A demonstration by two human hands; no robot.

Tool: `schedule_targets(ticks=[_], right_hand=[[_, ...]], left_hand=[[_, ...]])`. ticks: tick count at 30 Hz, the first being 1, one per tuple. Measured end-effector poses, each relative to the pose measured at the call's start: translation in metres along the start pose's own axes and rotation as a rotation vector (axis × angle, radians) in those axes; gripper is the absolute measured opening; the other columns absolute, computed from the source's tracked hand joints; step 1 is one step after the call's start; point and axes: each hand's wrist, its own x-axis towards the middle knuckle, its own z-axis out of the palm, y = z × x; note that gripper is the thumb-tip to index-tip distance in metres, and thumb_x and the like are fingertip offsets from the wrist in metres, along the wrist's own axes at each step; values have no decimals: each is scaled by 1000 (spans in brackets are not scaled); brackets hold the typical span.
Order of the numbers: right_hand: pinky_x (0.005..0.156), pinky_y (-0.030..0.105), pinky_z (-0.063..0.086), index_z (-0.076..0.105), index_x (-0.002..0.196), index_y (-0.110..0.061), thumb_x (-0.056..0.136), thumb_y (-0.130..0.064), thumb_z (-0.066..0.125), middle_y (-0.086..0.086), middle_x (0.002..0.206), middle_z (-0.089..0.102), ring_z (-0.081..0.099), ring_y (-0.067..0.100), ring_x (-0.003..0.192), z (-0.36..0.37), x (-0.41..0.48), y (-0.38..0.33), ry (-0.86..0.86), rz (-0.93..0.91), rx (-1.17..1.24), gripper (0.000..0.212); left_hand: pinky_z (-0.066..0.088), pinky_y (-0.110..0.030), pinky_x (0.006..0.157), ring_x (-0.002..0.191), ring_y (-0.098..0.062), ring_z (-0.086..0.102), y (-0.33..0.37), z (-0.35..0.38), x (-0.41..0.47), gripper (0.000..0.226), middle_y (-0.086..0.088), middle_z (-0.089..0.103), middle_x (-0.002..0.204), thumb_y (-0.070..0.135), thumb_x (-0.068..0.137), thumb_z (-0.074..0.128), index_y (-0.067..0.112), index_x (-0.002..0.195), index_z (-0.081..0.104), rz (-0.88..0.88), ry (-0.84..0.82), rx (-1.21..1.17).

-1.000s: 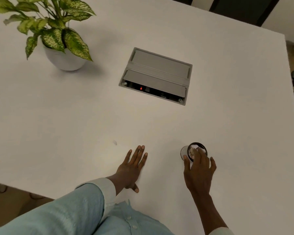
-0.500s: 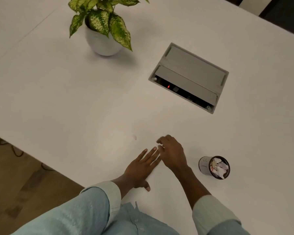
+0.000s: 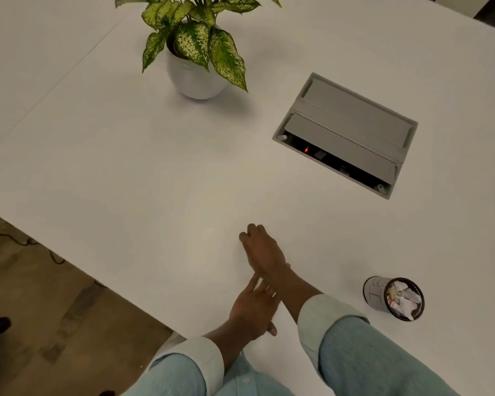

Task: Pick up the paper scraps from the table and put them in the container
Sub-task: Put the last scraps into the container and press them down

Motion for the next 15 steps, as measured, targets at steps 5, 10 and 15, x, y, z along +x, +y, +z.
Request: schedule_targets(ticks=[5, 10, 15], right_hand=[[54, 33, 42, 66, 88, -5, 75, 17, 62, 11, 92, 61, 57, 25, 80, 10, -13, 0, 12, 101, 47, 26], [56, 31, 44, 62, 92, -6, 79, 13, 61, 12, 89, 59, 58, 24, 78, 7, -22, -7, 21, 170, 84, 23], [56, 31, 56, 57, 99, -10, 82, 10, 64, 12, 97, 52, 52, 17, 75, 15, -24, -13, 42, 243, 82, 26]], left_hand=[[-22, -46, 118, 159, -26, -7, 0, 2, 1, 102, 0, 0, 174, 55, 96, 61, 23, 164, -8, -13, 12, -108], [1, -48, 129, 159, -31, 6, 6, -5, -6, 88, -5, -2, 173, 51, 105, 47, 19, 163, -11, -156, 30, -637], [43, -51, 117, 124, -31, 62, 14, -10, -13, 64, -11, 66, 132, 50, 78, 52, 15, 131, 55, -506, 123, -1260]])
